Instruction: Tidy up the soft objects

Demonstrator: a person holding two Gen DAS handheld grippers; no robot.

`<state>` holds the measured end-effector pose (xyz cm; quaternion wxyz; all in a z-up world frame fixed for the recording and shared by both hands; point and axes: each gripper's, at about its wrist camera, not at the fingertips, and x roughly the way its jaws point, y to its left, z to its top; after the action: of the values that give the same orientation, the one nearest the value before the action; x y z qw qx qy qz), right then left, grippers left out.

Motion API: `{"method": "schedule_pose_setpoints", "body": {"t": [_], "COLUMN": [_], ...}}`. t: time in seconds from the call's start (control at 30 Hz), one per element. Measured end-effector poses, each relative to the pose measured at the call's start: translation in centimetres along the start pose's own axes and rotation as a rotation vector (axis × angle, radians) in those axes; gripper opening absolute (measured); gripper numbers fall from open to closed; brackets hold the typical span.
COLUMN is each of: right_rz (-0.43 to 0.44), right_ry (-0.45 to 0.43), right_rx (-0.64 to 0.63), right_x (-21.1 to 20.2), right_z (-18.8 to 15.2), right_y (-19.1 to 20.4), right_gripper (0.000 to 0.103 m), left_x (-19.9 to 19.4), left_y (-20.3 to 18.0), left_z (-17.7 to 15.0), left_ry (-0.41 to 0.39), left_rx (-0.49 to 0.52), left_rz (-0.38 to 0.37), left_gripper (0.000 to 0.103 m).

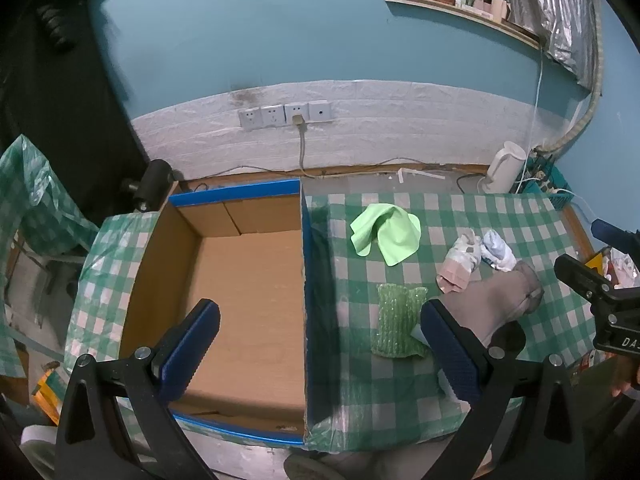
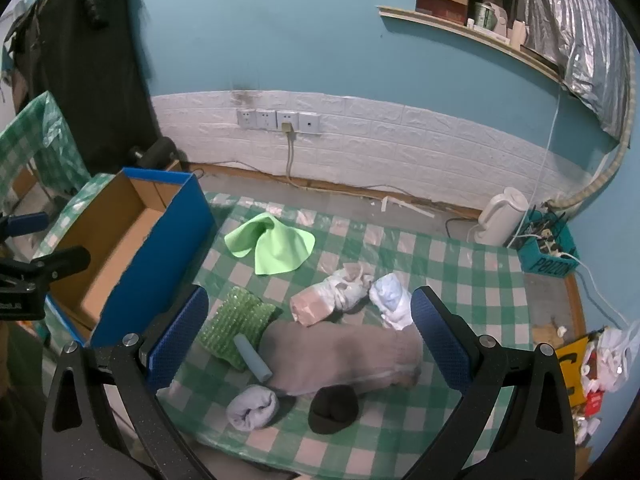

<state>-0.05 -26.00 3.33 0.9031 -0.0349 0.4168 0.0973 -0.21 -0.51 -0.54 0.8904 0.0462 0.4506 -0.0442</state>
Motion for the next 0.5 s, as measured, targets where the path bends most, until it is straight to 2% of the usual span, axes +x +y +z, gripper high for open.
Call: {"method": "schedule_pose_setpoints", "body": {"t": [0.5], "right_rz": [-0.004], "right_ry": [0.003], "right_rx": [0.001], "right_x": [0.05], "right_z": [-0.06], "right_y": [0.01], "right_gripper": [0.100], "left_x": [0.30], "left_y": [-0.17], "left_z": [-0.31], "left_ry": [0.015], "left_rx": [0.006], "left_rz": [-0.012], "left_gripper": [0.101]}}
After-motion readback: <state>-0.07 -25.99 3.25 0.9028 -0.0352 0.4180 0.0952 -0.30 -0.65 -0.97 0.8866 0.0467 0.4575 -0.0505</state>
